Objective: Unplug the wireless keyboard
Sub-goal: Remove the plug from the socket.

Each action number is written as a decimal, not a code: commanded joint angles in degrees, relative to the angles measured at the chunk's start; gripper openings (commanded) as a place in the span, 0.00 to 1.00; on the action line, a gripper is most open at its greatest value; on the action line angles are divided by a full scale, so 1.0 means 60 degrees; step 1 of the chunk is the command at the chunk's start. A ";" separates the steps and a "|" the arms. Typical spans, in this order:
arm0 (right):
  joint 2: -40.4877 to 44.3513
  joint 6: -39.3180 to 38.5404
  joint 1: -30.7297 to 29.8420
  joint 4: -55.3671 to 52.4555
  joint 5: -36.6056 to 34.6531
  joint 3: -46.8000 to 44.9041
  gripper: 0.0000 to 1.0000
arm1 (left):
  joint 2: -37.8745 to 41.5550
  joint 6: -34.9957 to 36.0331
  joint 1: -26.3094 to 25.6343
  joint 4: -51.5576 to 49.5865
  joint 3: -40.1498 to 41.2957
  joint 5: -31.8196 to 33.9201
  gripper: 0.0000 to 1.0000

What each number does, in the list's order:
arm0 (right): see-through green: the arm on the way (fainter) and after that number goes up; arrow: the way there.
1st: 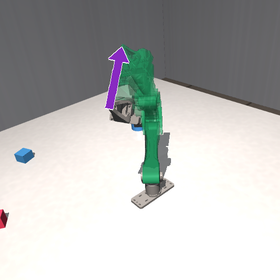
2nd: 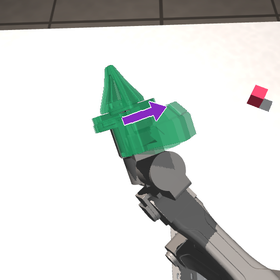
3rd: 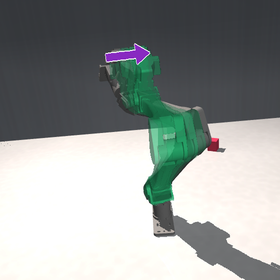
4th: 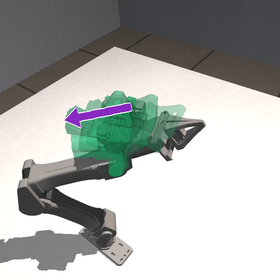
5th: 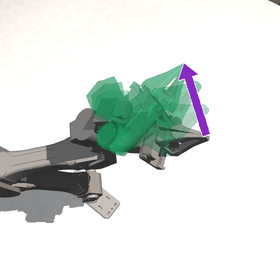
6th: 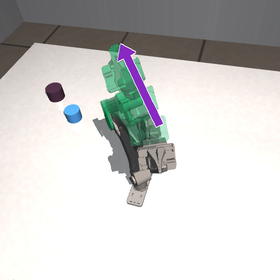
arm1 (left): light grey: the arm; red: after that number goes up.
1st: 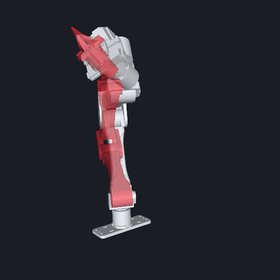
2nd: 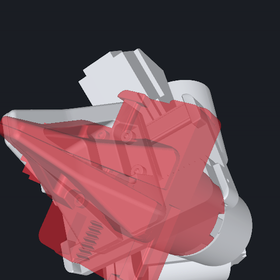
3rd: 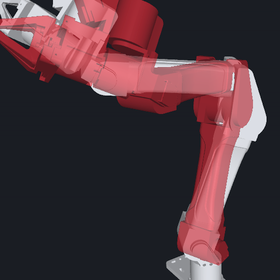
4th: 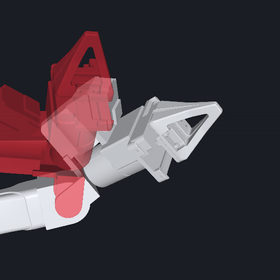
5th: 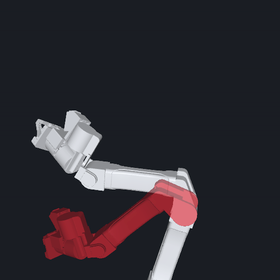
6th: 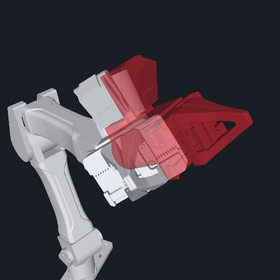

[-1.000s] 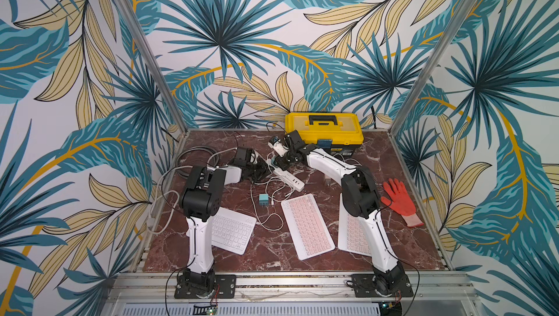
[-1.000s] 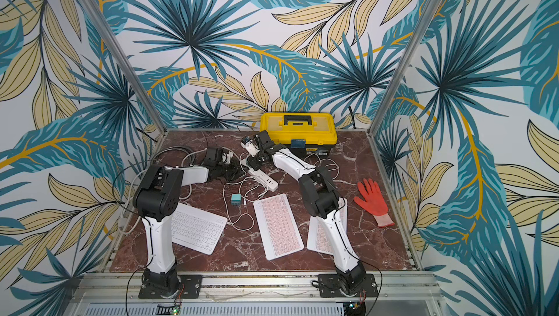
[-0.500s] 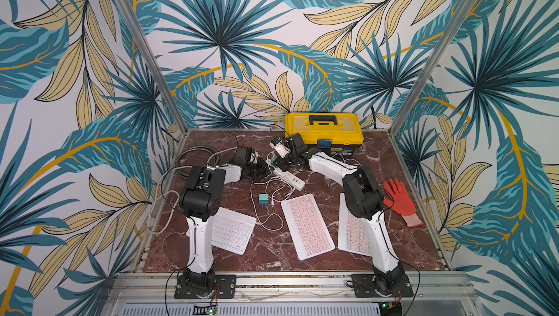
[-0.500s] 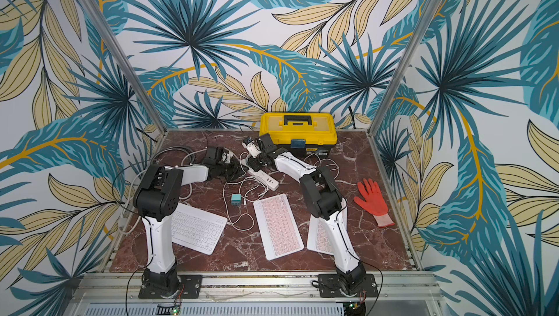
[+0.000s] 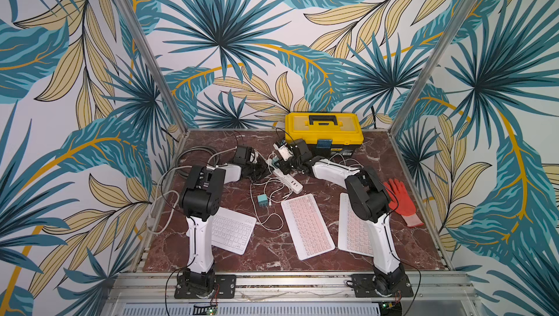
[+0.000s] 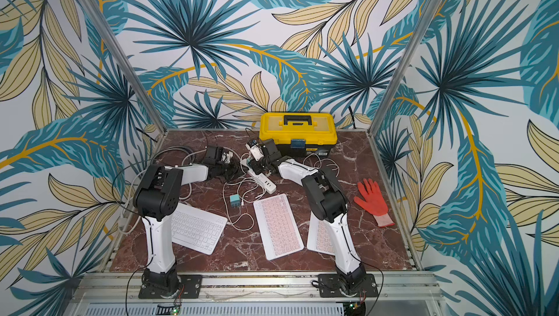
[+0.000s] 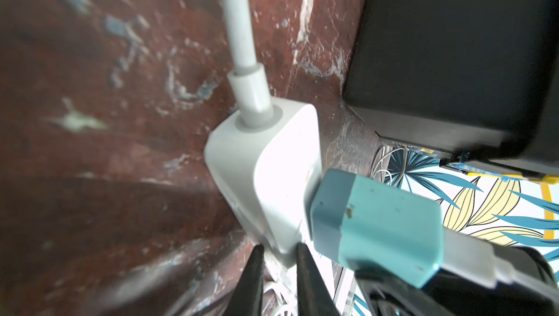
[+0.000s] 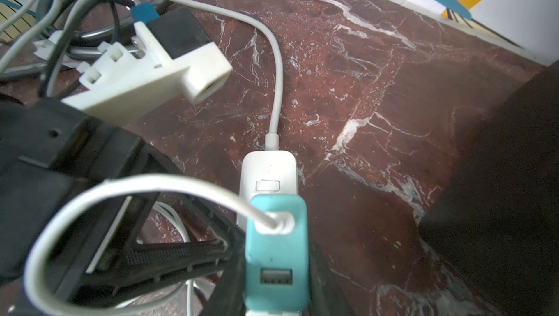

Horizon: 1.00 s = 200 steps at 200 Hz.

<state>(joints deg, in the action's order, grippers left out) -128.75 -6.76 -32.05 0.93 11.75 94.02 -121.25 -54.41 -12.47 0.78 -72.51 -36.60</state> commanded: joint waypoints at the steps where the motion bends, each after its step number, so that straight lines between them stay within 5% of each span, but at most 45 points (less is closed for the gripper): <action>1: 0.0233 -0.0799 -0.0856 -0.1013 0.0617 0.0364 0.22 | -0.1031 0.0223 0.0048 -0.1987 0.0372 0.1237 0.20; 74: -0.1804 0.0162 -0.0369 -0.5798 0.2056 0.4758 0.22 | -0.1017 0.0419 0.0009 -0.2173 0.0338 0.1241 0.20; 130: -0.0616 0.0190 -0.0208 -0.3797 0.1462 0.2501 0.22 | -0.1002 0.0388 0.0023 -0.2162 0.0371 0.1219 0.21; 200: 0.0410 -0.2086 -0.1150 -0.2136 -0.0267 0.0814 0.22 | -0.1081 0.0391 0.0039 -0.2168 0.0278 0.1099 0.21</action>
<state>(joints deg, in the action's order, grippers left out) -129.21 -13.82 -34.46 -10.24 5.87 99.96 -121.51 -53.08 -12.10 -2.07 -73.45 -38.65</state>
